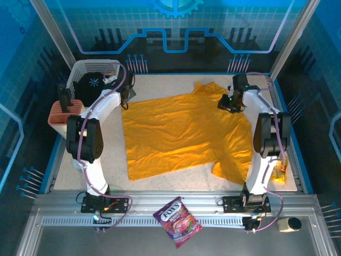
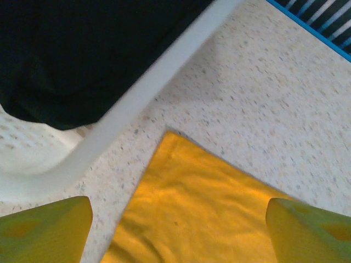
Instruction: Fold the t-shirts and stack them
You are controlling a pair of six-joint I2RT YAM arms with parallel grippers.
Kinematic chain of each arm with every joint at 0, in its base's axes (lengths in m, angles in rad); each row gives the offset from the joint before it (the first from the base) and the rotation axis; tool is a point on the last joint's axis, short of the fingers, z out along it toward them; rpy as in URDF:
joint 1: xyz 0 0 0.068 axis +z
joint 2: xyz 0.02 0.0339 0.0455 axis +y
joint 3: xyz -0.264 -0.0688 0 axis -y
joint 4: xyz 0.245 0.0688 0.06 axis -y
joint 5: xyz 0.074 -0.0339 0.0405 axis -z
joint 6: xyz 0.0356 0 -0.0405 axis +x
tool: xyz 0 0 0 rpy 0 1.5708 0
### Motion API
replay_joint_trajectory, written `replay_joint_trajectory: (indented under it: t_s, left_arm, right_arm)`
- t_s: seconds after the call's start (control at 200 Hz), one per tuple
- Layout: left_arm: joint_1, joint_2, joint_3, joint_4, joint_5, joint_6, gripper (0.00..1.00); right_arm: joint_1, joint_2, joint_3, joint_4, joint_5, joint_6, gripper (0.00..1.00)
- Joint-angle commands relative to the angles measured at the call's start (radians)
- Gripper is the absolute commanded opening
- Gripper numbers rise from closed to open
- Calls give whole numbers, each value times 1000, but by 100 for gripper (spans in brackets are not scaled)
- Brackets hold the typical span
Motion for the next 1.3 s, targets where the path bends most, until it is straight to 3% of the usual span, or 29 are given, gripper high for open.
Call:
replay_joint_trajectory:
  t_s: [0.0,0.14,0.27,0.41,0.606,0.766,1.001,1.296]
  left_arm:
    - [-78,-64,-37,-18,12,36,82]
    - [-163,-35,-74,-54,114,37,67]
    - [-190,53,-122,-22,198,-10,53]
    - [-197,161,-114,-9,226,-30,48]
    - [-196,263,-63,-33,216,-6,43]
    - [-196,288,-18,-31,184,61,42]
    - [-199,279,110,-58,165,187,44]
    - [-261,142,90,-73,155,212,66]
  right_arm:
    - [-39,163,178,-66,-47,-4,33]
    - [-69,361,418,-151,-81,25,30]
    - [-83,439,516,-195,-76,49,29]
    - [-106,412,460,-204,-15,90,29]
    - [-174,281,215,-89,-4,149,29]
    - [-205,244,167,-85,-44,134,29]
    - [-169,164,222,-98,-95,93,30]
    - [-130,319,396,-88,-245,208,48]
